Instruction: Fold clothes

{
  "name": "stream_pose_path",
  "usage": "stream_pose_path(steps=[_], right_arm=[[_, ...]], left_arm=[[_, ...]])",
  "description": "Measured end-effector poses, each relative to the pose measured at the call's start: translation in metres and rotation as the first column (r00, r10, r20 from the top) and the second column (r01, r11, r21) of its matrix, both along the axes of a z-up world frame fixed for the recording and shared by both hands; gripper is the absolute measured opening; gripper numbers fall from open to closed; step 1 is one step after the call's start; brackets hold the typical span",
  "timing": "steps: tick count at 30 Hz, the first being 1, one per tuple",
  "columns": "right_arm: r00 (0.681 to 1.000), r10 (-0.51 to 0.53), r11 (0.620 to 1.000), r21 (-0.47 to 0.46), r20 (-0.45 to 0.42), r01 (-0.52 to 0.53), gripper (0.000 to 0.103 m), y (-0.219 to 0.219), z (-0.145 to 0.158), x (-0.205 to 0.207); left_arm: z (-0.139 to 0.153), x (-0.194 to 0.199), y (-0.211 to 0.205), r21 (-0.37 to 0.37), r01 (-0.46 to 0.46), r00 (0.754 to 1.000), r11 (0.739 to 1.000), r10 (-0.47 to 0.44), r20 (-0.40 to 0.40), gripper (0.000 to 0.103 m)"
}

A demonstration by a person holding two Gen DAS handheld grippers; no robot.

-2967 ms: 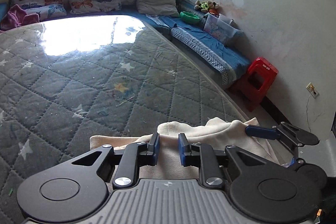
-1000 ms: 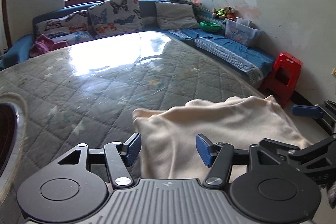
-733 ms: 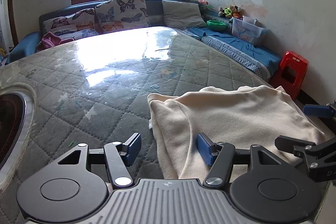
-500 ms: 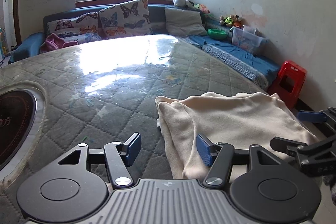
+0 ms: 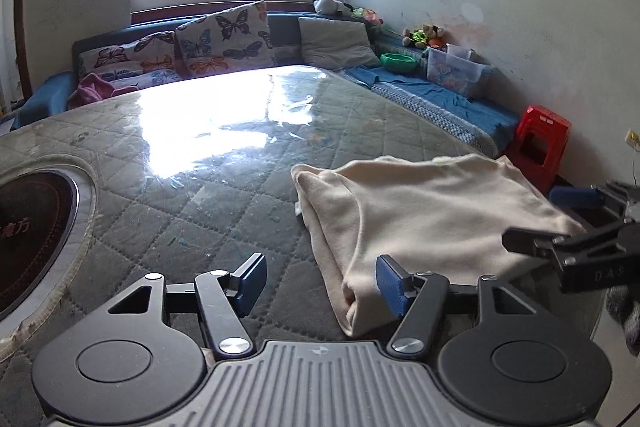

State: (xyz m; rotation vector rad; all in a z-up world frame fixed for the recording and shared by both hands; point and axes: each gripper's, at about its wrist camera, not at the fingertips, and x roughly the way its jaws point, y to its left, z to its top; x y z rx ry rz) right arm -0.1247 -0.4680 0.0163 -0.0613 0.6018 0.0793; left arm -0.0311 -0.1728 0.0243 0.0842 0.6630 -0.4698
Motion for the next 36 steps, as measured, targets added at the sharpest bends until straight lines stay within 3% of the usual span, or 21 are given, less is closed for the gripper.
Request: stream_pose_path(steps=[6, 11, 17, 22, 26, 36], right_arm=[[0.999, 0.037, 0.999, -0.023, -0.039, -0.038, 0.103, 0.015, -0.014, 0.004], [0.999, 0.038, 0.997, -0.061, -0.002, -0.038, 0.103, 0.015, -0.009, -0.007], [1.000, -0.007, 0.998, -0.059, -0.016, 0.006, 0.103, 0.002, -0.012, -0.013], [1.000, -0.008, 0.999, -0.044, -0.012, 0.008, 0.103, -0.006, -0.015, -0.022], [0.997, -0.074, 0.997, -0.032, 0.037, 0.075, 0.103, -0.021, -0.004, -0.030], [0.959, -0.275, 0.960, -0.032, 0.061, 0.278, 0.103, -0.061, -0.013, -0.038]], left_arm=[[-0.008, -0.001, -0.002, 0.041, 0.007, 1.000, 0.999, -0.007, 0.003, 0.067], [0.001, -0.003, 0.005, -0.002, -0.001, 1.000, 1.000, 0.001, 0.003, 0.067], [-0.010, -0.001, 0.003, 0.019, 0.000, 1.000, 1.000, 0.001, -0.029, 0.068], [-0.003, 0.000, 0.005, 0.005, -0.003, 1.000, 1.000, 0.004, -0.030, 0.067], [0.003, 0.002, 0.007, -0.010, -0.013, 1.000, 1.000, 0.013, -0.024, 0.067], [0.000, 0.005, -0.002, -0.002, -0.010, 0.999, 1.000, 0.010, -0.044, 0.069]])
